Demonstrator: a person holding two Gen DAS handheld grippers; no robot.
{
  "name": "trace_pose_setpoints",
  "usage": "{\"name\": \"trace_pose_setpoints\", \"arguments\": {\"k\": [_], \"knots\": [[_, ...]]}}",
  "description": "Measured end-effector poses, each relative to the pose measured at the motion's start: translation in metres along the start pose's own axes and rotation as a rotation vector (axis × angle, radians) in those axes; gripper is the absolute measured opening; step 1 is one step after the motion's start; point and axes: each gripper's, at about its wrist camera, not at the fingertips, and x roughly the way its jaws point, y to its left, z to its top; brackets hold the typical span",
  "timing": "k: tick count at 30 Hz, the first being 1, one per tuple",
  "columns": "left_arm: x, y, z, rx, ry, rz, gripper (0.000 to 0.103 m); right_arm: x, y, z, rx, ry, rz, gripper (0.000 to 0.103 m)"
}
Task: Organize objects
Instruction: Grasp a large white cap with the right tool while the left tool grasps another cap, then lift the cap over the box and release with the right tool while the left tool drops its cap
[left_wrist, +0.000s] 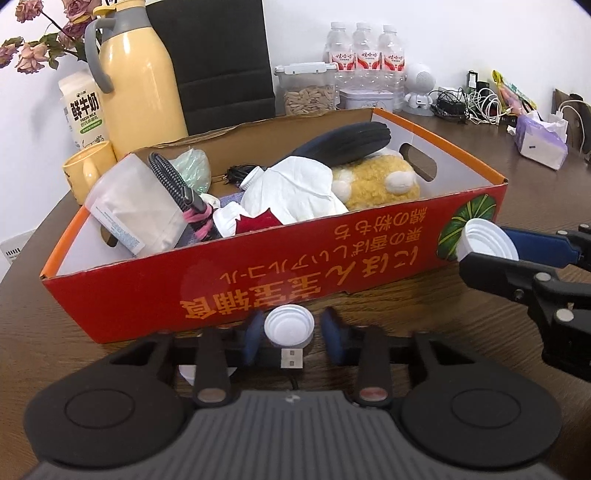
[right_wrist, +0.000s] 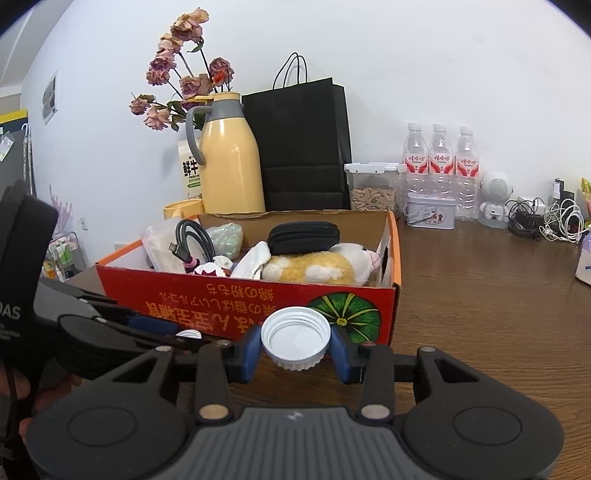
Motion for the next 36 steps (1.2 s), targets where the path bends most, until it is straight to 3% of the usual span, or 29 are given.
{"name": "trace_pose_setpoints", "arguments": {"k": [21,36], "knots": [[-0.044,0.013,0.000,-0.026,-0.131,-0.070,0.029,-0.004,0.011,0.001,-0.045,-0.012,-0.010,0.039],[-0.060,0.038,0.039,-0.073,-0.290,-0.067,0.030,0.001,0.033,0.059,-0.120,-0.136,-0.027,0.039]]}}
